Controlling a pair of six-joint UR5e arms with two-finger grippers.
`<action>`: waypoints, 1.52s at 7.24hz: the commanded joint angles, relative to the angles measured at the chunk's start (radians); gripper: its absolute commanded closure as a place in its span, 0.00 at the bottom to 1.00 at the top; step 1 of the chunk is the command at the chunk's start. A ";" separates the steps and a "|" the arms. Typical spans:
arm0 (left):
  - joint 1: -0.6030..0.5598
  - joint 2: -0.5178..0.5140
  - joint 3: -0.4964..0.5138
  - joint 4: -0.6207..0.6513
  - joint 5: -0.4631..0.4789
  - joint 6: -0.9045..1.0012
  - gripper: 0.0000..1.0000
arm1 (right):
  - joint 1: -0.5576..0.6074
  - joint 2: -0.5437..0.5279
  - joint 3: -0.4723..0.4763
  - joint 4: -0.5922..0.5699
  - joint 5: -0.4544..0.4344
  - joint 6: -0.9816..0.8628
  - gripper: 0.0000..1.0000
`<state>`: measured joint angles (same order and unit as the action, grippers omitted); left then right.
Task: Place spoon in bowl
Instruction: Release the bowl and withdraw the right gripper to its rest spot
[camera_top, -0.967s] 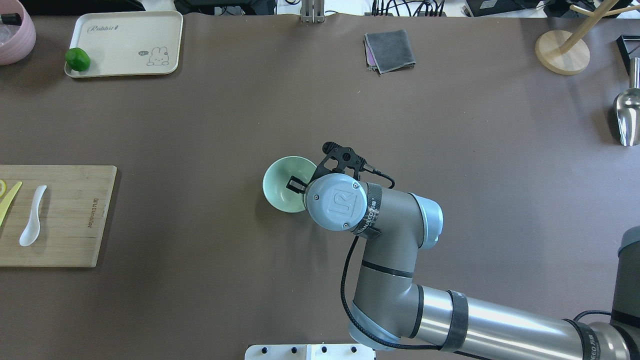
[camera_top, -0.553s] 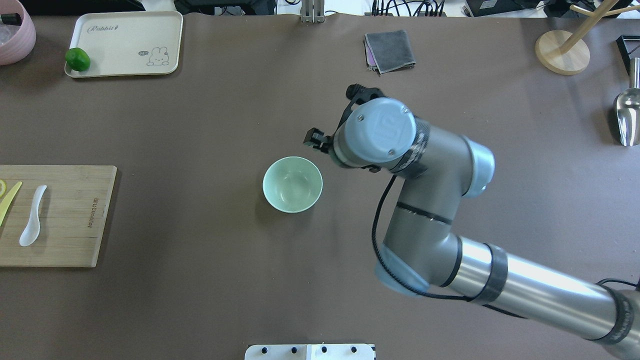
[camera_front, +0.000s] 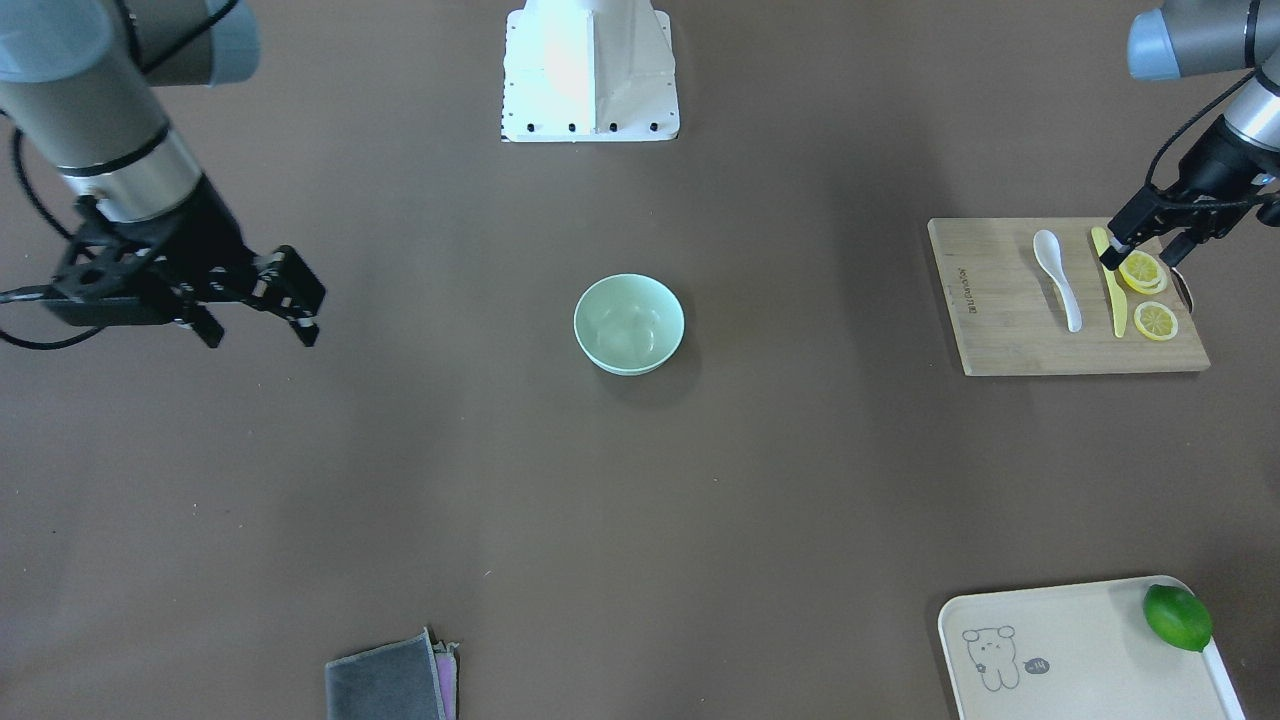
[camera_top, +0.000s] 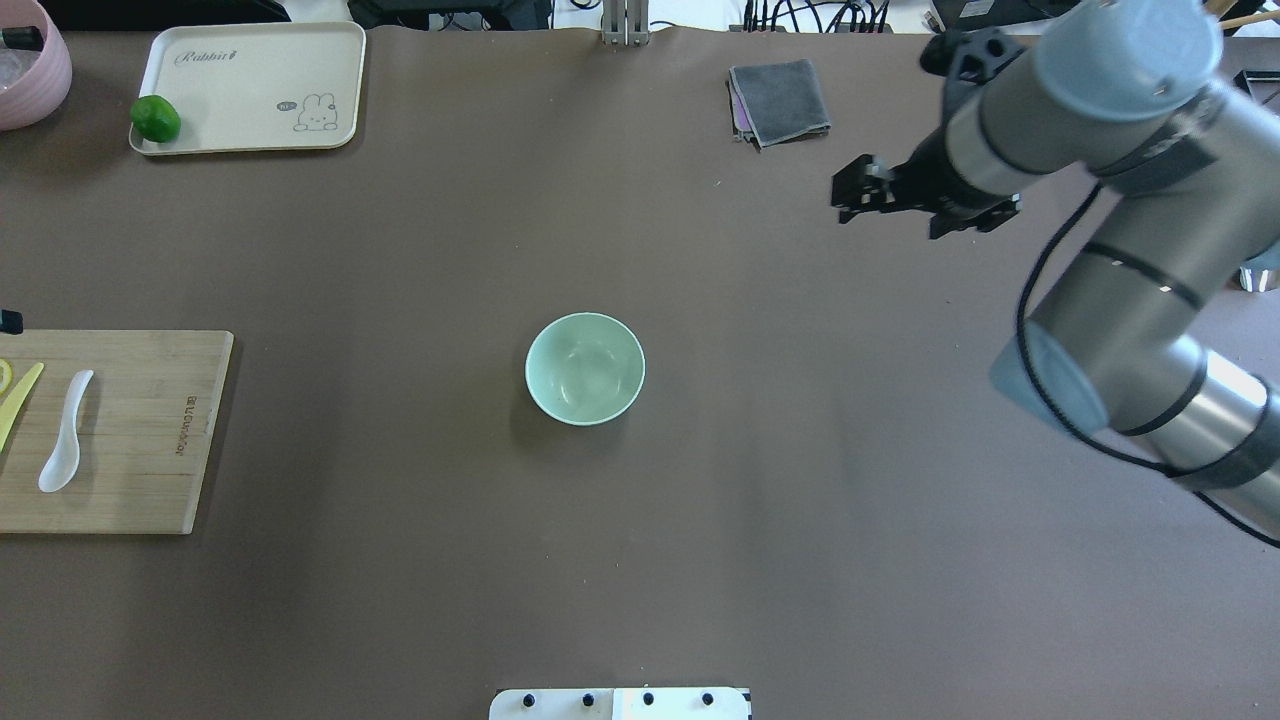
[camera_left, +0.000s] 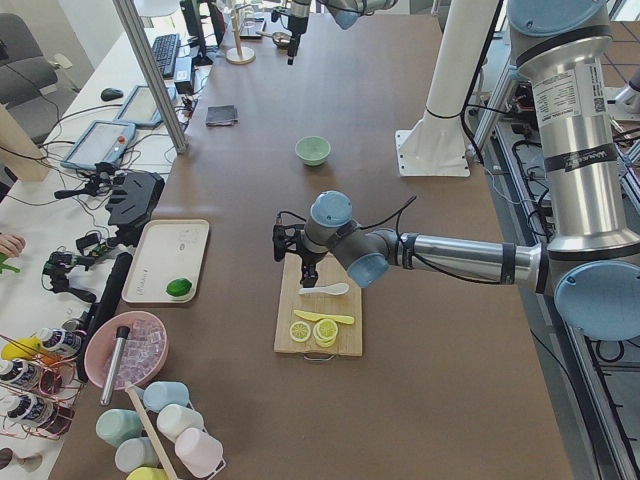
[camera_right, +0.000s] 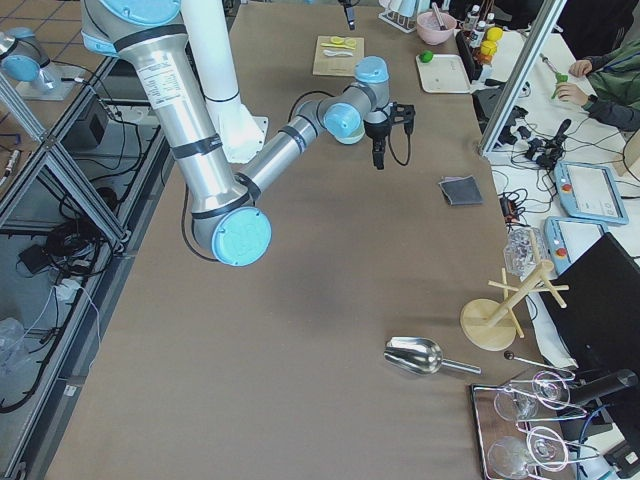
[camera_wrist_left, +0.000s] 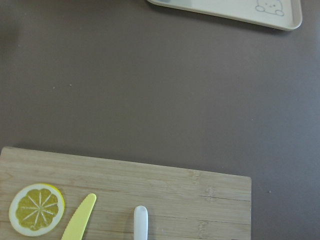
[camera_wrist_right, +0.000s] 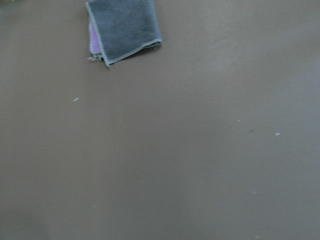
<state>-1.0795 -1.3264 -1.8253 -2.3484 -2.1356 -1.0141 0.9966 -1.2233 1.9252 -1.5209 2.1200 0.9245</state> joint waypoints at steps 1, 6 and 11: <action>0.097 0.006 0.030 -0.015 0.118 -0.058 0.04 | 0.201 -0.143 0.009 -0.001 0.174 -0.323 0.00; 0.168 -0.025 0.178 -0.179 0.157 -0.061 0.35 | 0.269 -0.202 0.008 -0.002 0.198 -0.441 0.00; 0.231 -0.030 0.193 -0.210 0.198 -0.135 0.44 | 0.267 -0.202 0.009 -0.001 0.196 -0.434 0.00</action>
<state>-0.8527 -1.3560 -1.6395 -2.5578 -1.9417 -1.1478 1.2640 -1.4250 1.9326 -1.5223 2.3165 0.4882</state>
